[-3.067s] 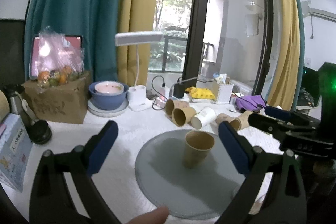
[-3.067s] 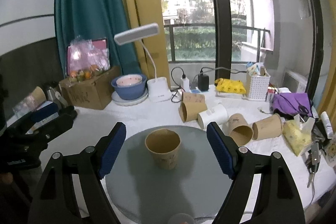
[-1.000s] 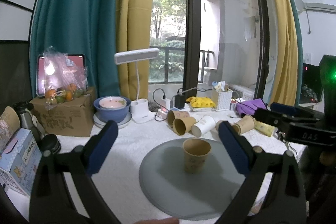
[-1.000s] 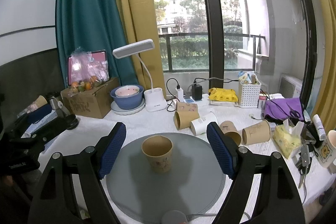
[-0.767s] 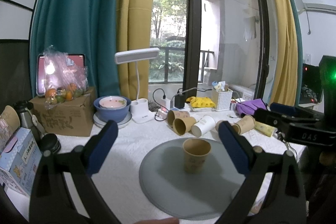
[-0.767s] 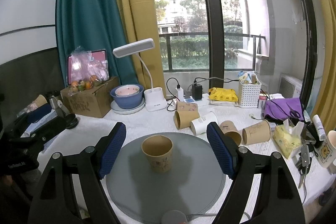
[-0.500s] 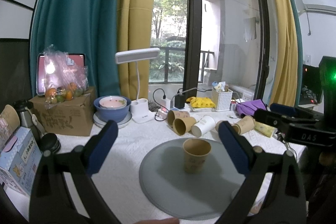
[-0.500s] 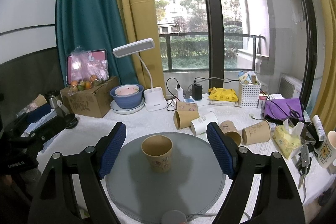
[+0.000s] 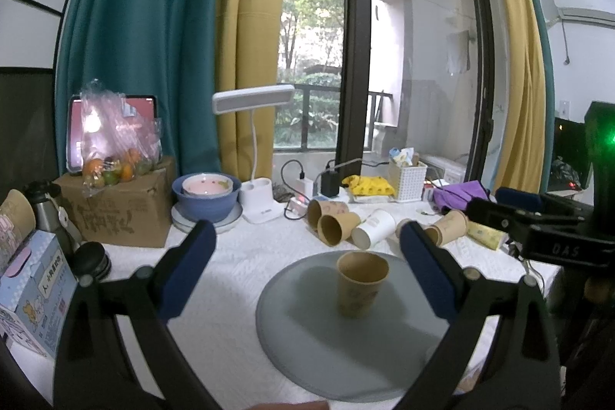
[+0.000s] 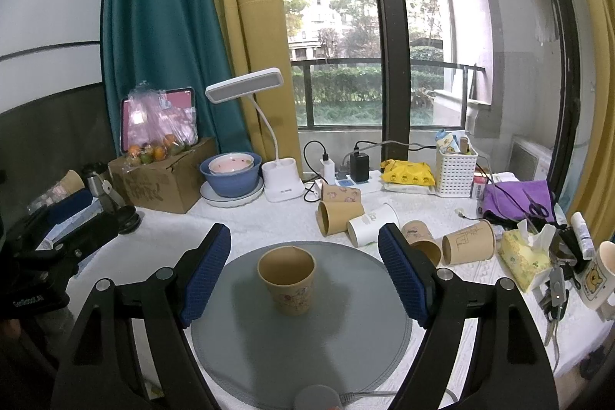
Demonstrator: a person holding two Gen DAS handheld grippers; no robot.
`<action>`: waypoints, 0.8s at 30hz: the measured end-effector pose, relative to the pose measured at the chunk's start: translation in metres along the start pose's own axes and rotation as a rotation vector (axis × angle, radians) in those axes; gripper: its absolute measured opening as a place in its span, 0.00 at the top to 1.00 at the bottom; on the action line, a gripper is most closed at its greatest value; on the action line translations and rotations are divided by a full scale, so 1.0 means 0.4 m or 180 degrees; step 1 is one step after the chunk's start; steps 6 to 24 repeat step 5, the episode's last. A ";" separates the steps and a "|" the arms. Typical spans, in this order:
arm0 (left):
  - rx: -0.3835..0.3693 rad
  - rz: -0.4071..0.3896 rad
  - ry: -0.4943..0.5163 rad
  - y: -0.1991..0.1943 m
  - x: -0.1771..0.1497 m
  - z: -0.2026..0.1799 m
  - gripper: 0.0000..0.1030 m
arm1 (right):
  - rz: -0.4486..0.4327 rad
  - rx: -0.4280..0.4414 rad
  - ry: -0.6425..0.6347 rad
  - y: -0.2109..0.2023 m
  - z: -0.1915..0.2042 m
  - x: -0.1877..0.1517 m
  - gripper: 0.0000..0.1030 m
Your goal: Flip cup upright
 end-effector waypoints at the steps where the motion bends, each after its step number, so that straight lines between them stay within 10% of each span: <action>1: -0.0008 -0.0006 0.0000 0.000 0.001 0.001 0.05 | 0.0001 -0.0001 -0.0003 0.000 0.000 -0.001 0.21; 24: -0.0037 -0.0081 -0.0073 -0.002 -0.003 0.012 0.05 | 0.0014 -0.0023 -0.0022 -0.002 -0.003 -0.003 0.21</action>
Point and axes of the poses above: each gripper's, at about its wrist camera, not at the fingertips, and y roughly the way its jaws point, z to its left, x to its top, the point moved 6 cm from there along y, roughly the way its jaws point, and after that the axes turned 3 degrees about y, right-handed, at the moved point
